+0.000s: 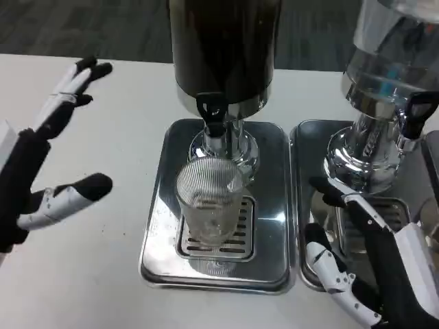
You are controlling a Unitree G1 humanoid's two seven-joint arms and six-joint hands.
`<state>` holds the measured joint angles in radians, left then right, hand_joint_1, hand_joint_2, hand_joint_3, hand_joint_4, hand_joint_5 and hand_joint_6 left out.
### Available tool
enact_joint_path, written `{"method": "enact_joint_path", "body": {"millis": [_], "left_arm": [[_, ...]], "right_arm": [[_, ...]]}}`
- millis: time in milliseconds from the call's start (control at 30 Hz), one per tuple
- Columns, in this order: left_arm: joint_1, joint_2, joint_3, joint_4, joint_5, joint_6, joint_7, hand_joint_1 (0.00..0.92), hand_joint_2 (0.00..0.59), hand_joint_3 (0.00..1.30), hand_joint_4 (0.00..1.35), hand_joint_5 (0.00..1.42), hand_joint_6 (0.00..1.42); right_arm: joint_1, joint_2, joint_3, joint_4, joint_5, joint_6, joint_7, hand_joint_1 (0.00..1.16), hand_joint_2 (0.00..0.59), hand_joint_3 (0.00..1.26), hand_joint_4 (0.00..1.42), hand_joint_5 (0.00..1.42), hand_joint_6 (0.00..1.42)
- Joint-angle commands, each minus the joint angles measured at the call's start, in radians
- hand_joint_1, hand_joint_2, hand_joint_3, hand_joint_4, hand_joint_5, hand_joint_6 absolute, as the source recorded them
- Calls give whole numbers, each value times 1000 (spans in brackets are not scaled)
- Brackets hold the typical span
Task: Grasp the cup under the faucet to collect the drink, then remove the cup.
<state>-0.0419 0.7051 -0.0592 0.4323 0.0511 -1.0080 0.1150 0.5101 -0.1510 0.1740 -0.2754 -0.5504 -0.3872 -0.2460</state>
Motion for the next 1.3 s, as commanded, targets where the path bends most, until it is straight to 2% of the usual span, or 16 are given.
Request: {"method": "enact_joint_path", "body": {"millis": [33,100,200,267,367,567,733,967,1300], "left_arm": [[-30,-10,11,14,-359,59,-317,0,90,209,113,171,270],[-61,-21,33,7,-539,168,-525,0,92,242,145,204,289],[-106,-36,78,5,-716,348,-777,0,91,290,193,234,320],[-137,-45,117,6,-788,470,-908,0,88,314,217,256,334],[-168,-65,176,11,-827,597,-1019,0,86,380,288,320,393],[-218,-97,256,18,-819,774,-1132,0,69,440,354,374,475],[-272,-95,273,42,-798,912,-1189,0,56,424,328,358,471],[-329,-109,296,60,-757,995,-1224,0,55,372,266,296,397],[-407,-142,280,72,-713,1102,-1275,0,43,298,190,226,329]], "right_arm": [[-18,1,5,23,11,-12,0,339,390,250,220,246,183],[-25,4,8,33,14,-12,-3,339,390,250,220,246,183],[-27,7,10,42,17,-16,-8,339,390,251,220,246,183],[-28,11,10,50,21,-16,-10,339,390,254,221,246,183],[-29,20,11,62,24,-18,-19,333,398,259,233,246,182],[-38,34,20,91,19,-30,-38,339,399,259,234,246,179],[-44,41,29,101,19,-36,-56,343,399,259,239,246,178],[-39,48,36,114,18,-44,-75,347,399,267,243,246,177],[-49,66,38,142,22,-55,-93,340,405,272,243,246,177]]}}
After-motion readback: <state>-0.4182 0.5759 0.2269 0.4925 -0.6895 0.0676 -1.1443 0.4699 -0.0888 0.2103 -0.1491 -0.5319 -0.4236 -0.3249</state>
